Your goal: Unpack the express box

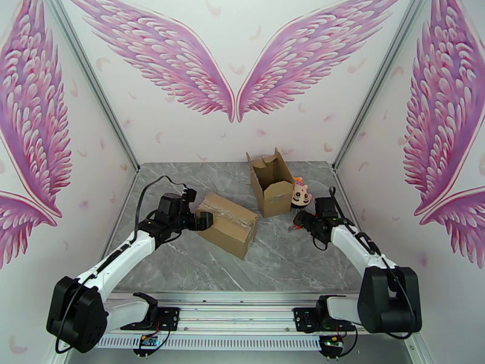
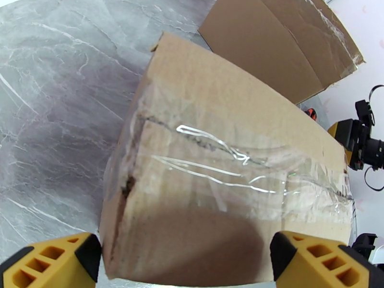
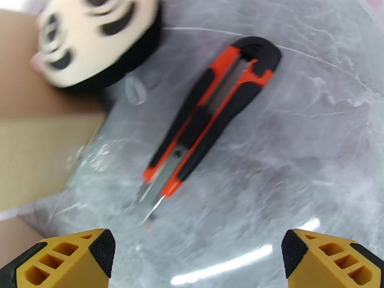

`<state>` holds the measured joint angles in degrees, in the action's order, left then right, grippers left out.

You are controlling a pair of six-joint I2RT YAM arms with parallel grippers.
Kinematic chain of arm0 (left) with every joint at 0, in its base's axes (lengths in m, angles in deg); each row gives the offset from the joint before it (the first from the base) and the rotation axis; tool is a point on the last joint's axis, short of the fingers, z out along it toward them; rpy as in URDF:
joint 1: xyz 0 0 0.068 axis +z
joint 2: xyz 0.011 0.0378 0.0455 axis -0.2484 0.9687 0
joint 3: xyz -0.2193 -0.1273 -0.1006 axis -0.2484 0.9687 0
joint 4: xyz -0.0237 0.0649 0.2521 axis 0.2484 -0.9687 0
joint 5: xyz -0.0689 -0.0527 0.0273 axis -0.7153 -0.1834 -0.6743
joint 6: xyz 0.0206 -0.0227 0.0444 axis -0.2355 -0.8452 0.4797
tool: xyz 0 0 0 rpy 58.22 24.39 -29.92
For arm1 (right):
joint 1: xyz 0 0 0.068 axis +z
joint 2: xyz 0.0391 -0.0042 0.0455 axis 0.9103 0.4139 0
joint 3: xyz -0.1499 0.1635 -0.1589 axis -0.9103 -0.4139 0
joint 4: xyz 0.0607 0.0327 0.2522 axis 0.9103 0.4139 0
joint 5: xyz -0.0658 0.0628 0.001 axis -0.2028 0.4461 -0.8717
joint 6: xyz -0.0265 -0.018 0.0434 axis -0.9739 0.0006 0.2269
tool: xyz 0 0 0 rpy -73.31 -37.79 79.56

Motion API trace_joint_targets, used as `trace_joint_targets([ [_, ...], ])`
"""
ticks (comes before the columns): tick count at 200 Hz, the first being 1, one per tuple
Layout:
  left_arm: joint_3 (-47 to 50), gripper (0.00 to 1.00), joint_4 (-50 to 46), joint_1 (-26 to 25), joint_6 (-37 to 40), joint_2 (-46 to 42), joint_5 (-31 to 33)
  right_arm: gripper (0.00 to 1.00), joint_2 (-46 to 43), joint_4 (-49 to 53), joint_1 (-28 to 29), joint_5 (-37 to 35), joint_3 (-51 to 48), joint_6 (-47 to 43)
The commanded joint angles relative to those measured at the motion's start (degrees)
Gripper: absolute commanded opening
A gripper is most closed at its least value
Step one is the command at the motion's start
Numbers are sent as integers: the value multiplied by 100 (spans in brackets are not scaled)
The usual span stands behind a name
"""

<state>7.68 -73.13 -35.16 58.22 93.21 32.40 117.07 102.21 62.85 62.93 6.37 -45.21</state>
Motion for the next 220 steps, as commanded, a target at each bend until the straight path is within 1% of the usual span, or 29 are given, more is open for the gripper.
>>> trace_joint_targets([
  [1, -156, 98, -18, -47, 108, -1, 171, 96, 558, -133, -60, -23, 393, -89],
  [30, -210, 99, -83, -66, 282, -219, 465, 93, 1395, -86, -72, -113, 1036, -6],
  [38, -203, 99, -117, -66, 325, -288, 552, 91, 1545, -79, -71, -94, 1180, -8],
  [57, -167, 99, -164, -67, 388, -455, 725, 90, 1863, -92, -72, -183, 1439, 13],
  [97, -197, 99, -285, -66, 504, -480, 803, 86, 2520, 182, -71, -315, 1872, -156],
  [109, -207, 99, -292, -67, 522, -471, 811, 85, 2621, 169, -67, -323, 1878, -165],
  [113, -208, 99, -297, -67, 529, -473, 820, 82, 2654, 152, -70, -311, 1881, -170],
  [120, -213, 99, -304, -65, 538, -471, 804, 81, 2706, 153, -73, -306, 1899, -194],
  [124, -221, 99, -301, -67, 540, -471, 807, 78, 2746, 172, -74, -251, 1934, -204],
  [155, -215, 99, -312, -67, 599, -511, 813, 75, 2907, 260, -72, -153, 2066, -275],
  [162, -221, 99, -308, -67, 597, -506, 812, 72, 2916, 281, -73, -127, 2076, -296],
  [200, -235, 99, -326, -67, 610, -517, 783, 70, 2778, 227, -67, -104, 1865, -308],
  [211, -222, 99, -328, -66, 610, -543, 782, 70, 2730, 213, -73, -97, 1793, -311],
  [220, -200, 99, -319, -64, 610, -579, 778, 72, 2695, 194, -73, -90, 1744, -320],
])
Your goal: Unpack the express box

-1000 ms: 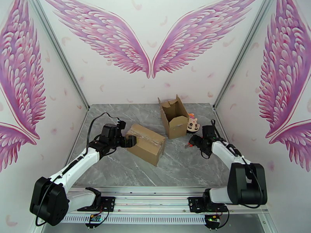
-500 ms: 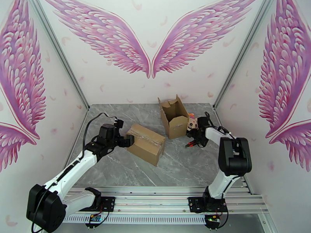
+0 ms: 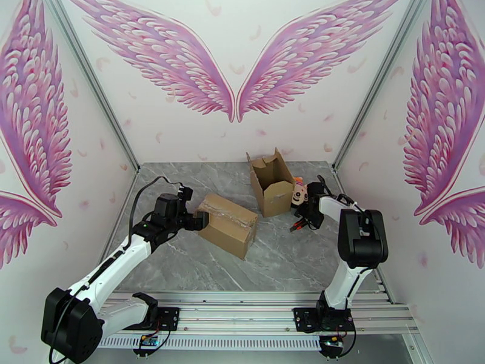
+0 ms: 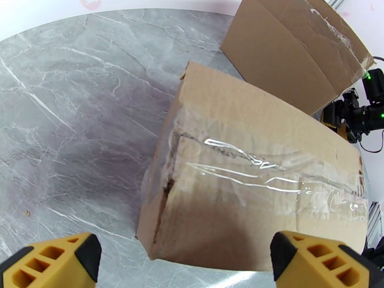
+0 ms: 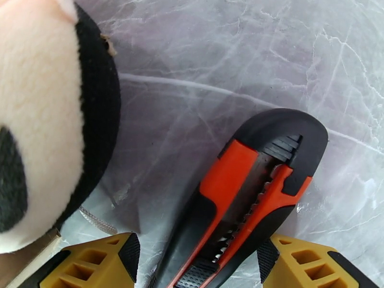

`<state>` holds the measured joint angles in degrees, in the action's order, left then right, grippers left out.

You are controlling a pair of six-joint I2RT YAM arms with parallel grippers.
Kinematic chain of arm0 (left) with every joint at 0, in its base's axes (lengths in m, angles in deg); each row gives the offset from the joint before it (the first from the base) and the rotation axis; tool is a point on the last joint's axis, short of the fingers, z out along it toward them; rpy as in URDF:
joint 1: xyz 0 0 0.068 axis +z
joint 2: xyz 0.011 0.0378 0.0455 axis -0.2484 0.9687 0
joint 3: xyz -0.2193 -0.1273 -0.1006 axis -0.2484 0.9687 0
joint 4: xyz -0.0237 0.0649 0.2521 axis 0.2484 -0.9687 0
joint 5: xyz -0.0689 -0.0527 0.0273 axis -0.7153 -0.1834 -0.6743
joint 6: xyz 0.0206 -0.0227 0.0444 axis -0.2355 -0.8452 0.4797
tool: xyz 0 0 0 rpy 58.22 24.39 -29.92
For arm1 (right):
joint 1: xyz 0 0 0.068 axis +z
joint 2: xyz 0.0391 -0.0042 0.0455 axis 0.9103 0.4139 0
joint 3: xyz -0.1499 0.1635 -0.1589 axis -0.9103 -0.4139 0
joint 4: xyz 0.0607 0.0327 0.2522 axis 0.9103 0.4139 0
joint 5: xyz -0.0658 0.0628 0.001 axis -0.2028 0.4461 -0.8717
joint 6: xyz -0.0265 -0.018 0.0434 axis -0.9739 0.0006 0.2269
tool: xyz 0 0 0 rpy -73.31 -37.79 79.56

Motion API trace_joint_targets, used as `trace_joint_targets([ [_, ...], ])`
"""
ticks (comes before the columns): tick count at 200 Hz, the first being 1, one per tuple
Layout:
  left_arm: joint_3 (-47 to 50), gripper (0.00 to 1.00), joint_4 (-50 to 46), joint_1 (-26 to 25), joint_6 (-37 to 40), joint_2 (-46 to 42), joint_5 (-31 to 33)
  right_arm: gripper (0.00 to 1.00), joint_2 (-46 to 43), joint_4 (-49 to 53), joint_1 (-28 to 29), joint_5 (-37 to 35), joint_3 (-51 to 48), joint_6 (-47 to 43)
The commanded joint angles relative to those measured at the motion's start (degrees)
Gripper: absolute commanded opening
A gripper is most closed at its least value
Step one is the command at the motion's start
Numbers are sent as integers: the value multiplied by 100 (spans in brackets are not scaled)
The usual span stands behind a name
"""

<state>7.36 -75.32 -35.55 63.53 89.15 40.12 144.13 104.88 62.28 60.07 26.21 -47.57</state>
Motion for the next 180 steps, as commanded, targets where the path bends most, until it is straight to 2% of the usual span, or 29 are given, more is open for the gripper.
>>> trace_joint_targets([
  [1, -165, 99, -100, -26, 79, -171, 10, 73, -14, -74, -16, 194, -250, -84],
  [20, -130, 99, -100, -28, 70, -216, 3, 76, -28, -52, -16, 200, -269, -98],
  [41, -155, 99, -91, -27, 45, -252, -40, 76, -9, -37, -17, 209, -244, -107],
  [107, -53, 98, -74, -36, 28, -474, 33, 63, -108, -80, -16, 209, -389, -112],
  [149, -59, 98, -90, -32, 87, -445, 2, 60, -144, -83, -16, 200, -443, -73],
  [159, -66, 98, -108, -36, 105, -457, 8, 55, -172, -105, -16, 213, -485, -60],
  [180, -73, 98, -140, -35, 140, -505, 37, 54, -299, -191, -12, 209, -635, -20],
])
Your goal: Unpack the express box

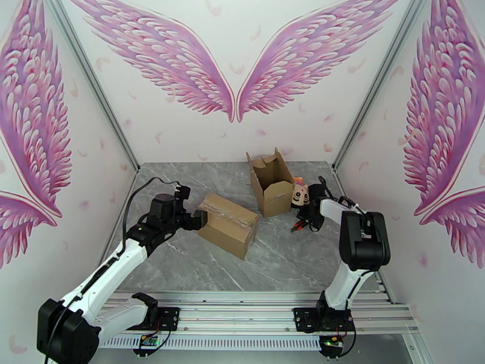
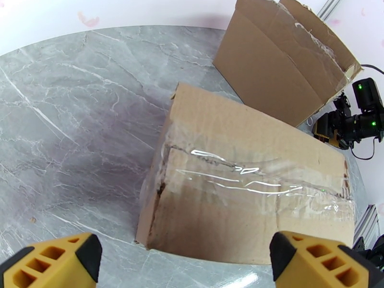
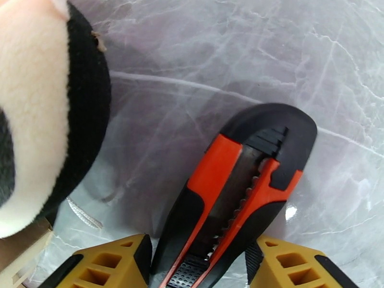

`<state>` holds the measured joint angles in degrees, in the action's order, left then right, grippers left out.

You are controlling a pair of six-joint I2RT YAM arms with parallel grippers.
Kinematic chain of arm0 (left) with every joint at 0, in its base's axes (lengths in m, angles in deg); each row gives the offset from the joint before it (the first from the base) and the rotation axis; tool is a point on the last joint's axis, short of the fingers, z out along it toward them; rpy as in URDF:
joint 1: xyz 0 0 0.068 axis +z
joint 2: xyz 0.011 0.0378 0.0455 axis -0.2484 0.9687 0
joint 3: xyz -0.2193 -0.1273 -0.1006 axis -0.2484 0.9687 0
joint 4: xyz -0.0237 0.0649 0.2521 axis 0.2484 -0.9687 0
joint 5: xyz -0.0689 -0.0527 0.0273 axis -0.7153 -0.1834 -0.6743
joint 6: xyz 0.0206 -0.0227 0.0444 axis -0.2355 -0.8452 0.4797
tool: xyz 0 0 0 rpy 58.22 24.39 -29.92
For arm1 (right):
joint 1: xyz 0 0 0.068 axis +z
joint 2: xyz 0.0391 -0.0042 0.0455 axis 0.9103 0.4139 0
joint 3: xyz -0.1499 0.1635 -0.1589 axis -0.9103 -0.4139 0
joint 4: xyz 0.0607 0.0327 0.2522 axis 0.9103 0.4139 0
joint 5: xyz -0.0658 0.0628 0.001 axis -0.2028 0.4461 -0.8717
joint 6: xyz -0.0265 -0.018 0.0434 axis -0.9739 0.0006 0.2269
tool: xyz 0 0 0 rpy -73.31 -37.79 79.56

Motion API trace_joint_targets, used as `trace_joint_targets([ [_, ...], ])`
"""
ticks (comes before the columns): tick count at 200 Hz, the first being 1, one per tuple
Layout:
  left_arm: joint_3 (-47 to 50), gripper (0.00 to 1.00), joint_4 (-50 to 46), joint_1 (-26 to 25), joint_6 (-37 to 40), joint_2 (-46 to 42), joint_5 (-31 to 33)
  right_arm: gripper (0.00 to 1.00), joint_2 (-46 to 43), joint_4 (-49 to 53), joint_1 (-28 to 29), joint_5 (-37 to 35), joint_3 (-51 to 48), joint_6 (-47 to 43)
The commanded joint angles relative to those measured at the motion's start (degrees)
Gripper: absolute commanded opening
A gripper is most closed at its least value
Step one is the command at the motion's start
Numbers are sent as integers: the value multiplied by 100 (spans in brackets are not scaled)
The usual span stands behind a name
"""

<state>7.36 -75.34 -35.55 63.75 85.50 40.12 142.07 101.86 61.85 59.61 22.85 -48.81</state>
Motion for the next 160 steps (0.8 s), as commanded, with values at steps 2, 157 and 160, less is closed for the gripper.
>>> trace_joint_targets([
  [2, -74, 98, -141, -36, 118, -144, 39, 54, -106, 95, 29, 259, -312, 116],
  [157, -896, 81, -480, -932, 665, -517, 628, 38, -2603, -350, 38, 570, -1503, 659],
  [160, -955, 80, -503, -1005, 704, -505, 660, 38, -2696, -330, 38, 578, -1513, 675],
])
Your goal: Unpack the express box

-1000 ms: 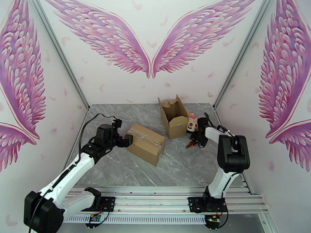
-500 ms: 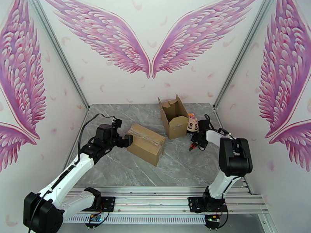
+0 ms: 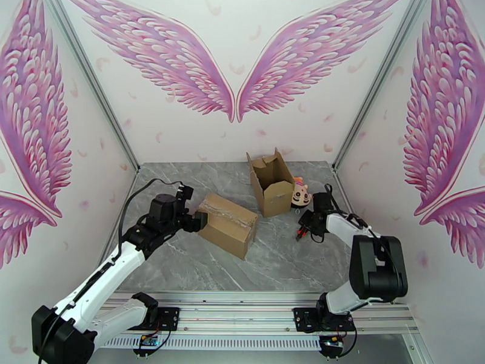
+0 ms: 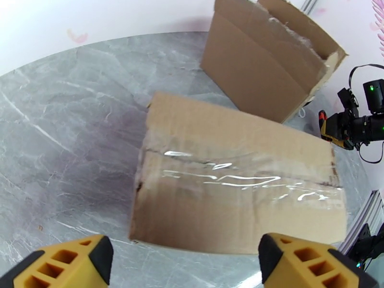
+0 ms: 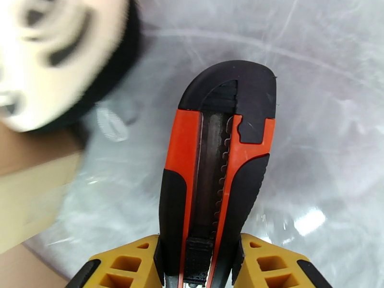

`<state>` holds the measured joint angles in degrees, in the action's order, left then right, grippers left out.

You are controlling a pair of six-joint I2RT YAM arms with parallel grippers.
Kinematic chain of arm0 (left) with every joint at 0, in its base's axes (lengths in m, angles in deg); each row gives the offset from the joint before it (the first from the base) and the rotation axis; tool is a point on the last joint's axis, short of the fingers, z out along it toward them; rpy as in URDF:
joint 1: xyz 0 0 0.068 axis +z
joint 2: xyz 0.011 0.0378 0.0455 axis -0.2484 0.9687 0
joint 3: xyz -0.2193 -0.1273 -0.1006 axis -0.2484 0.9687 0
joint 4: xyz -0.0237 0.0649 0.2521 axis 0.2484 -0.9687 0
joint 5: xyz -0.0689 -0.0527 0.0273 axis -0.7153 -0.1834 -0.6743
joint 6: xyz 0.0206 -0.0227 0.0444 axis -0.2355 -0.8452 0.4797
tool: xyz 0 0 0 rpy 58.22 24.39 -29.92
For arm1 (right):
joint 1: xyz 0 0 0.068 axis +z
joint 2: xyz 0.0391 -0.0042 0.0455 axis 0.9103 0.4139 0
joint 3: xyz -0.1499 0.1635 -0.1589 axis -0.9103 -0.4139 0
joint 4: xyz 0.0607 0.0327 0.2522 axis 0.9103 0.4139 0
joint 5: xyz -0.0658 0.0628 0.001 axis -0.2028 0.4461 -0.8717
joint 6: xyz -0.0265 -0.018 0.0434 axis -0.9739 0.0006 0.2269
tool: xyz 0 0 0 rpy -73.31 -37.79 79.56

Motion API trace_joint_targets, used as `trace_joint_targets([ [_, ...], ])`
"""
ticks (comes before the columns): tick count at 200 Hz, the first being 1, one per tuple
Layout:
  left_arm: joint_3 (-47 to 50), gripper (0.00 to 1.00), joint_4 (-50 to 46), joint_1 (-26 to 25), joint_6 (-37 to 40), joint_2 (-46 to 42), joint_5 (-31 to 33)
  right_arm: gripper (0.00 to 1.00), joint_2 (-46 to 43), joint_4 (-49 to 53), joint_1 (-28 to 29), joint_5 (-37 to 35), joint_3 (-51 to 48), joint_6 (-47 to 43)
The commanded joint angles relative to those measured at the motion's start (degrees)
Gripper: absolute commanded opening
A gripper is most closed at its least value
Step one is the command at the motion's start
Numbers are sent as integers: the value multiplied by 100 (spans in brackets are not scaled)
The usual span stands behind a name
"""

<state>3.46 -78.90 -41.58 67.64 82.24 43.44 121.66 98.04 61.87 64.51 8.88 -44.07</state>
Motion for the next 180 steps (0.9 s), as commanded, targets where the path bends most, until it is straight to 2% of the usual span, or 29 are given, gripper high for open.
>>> trace_joint_targets([
  [1, -587, 80, -150, -427, 326, -163, 334, 38, -680, 59, 39, 94, -122, 204],
  [21, -1000, 75, -203, -899, 413, 143, 512, 36, -1351, 250, 77, 99, -169, 311],
  [47, -1580, 71, 51, -1520, 508, 966, 380, 34, -2399, 310, 264, 53, -232, 584],
  [81, -2567, 63, 547, -2154, 618, 2402, -299, 34, -3318, 343, 755, -236, -35, 820],
  [102, -3099, 56, 762, -2330, 529, 3126, -736, 35, -3510, 220, 1018, -270, 122, 1002],
  [124, -3399, 55, 1026, -2438, 333, 3565, -1217, 35, -3571, -61, 1321, -320, 247, 1120],
  [154, -3175, 55, 1536, -2483, 102, 3627, -1403, 35, -3613, -449, 1605, -438, 348, 1272],
  [180, -2785, 54, 2337, -2485, -207, 3629, -1729, 35, -3598, -753, 1800, -536, 361, 1451],
])
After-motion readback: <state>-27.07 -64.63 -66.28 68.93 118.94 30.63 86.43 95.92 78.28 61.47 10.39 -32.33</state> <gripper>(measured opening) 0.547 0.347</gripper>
